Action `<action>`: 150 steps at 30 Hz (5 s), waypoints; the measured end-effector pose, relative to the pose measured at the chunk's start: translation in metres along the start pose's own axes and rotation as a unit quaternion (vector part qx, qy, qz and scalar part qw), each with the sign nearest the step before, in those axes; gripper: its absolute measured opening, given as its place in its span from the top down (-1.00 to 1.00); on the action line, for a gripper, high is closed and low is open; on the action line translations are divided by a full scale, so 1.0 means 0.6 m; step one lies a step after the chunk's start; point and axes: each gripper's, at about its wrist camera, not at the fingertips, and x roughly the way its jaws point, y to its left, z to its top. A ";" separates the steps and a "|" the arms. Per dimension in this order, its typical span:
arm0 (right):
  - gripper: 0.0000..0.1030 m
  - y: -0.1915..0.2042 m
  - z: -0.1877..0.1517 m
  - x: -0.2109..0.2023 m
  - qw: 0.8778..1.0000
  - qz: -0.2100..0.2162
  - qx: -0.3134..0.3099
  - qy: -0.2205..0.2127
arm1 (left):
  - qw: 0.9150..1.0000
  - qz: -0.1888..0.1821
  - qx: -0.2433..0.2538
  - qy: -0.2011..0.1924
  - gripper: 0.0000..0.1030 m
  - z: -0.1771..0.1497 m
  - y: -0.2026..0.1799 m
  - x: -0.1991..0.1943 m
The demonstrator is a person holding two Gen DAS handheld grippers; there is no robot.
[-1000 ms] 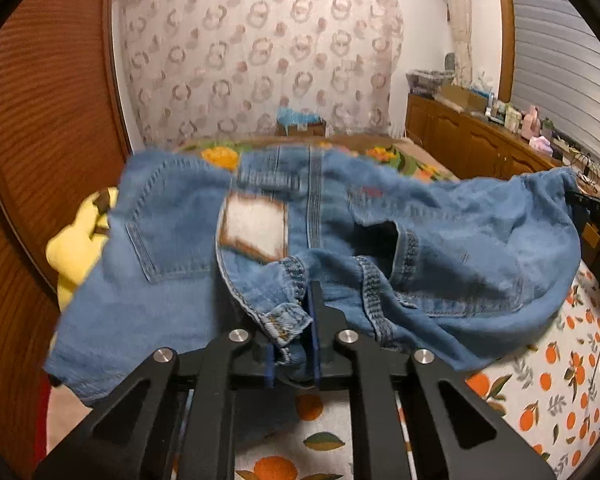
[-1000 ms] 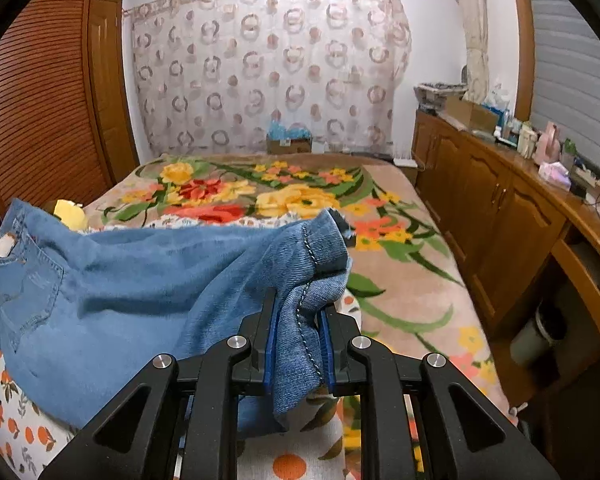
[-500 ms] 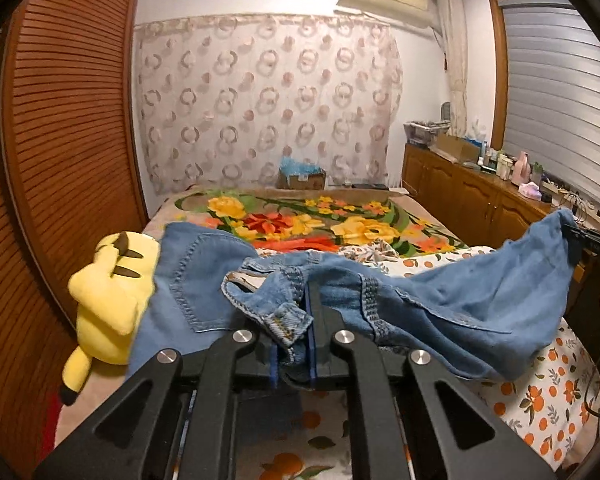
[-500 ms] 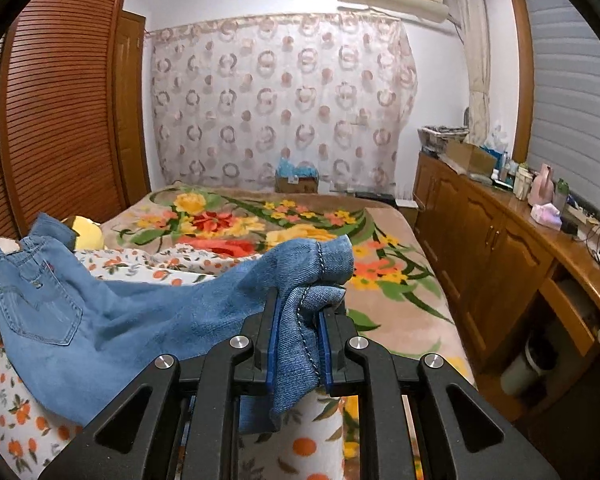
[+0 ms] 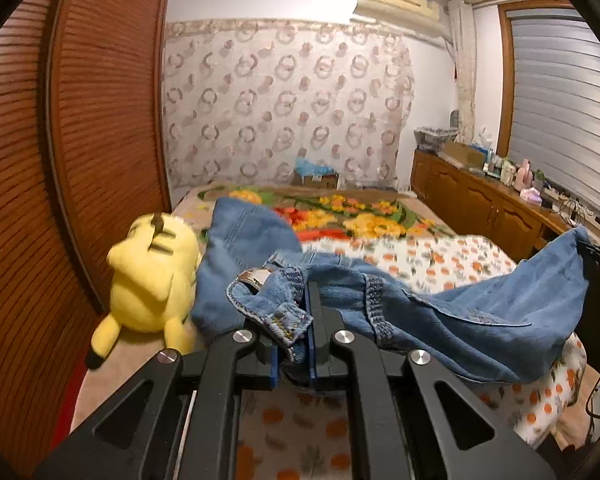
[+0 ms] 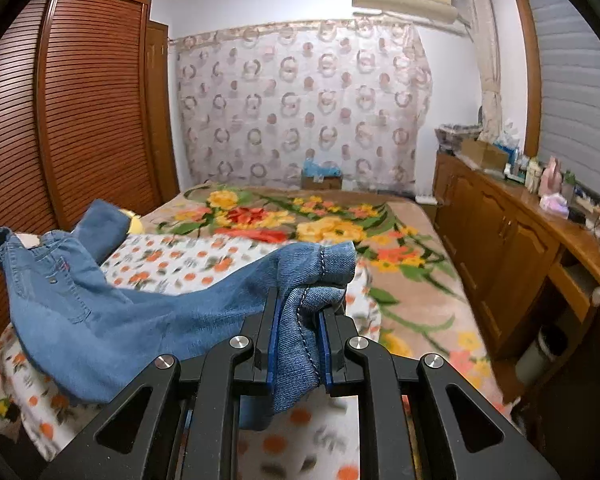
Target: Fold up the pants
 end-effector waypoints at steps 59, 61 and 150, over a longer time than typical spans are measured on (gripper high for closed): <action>0.79 -0.085 -0.023 0.236 0.987 0.034 0.051 0.146 | 0.987 -0.116 0.073 0.087 -0.47 -0.056 -0.223 0.111; 0.80 -0.090 -0.010 0.204 0.993 0.008 0.058 0.101 | 0.987 -0.115 0.070 0.088 -0.47 -0.057 -0.221 0.112; 0.94 0.257 0.125 0.053 0.979 0.178 -0.095 -0.019 | 0.994 -0.093 0.027 0.058 -0.47 -0.063 -0.182 0.041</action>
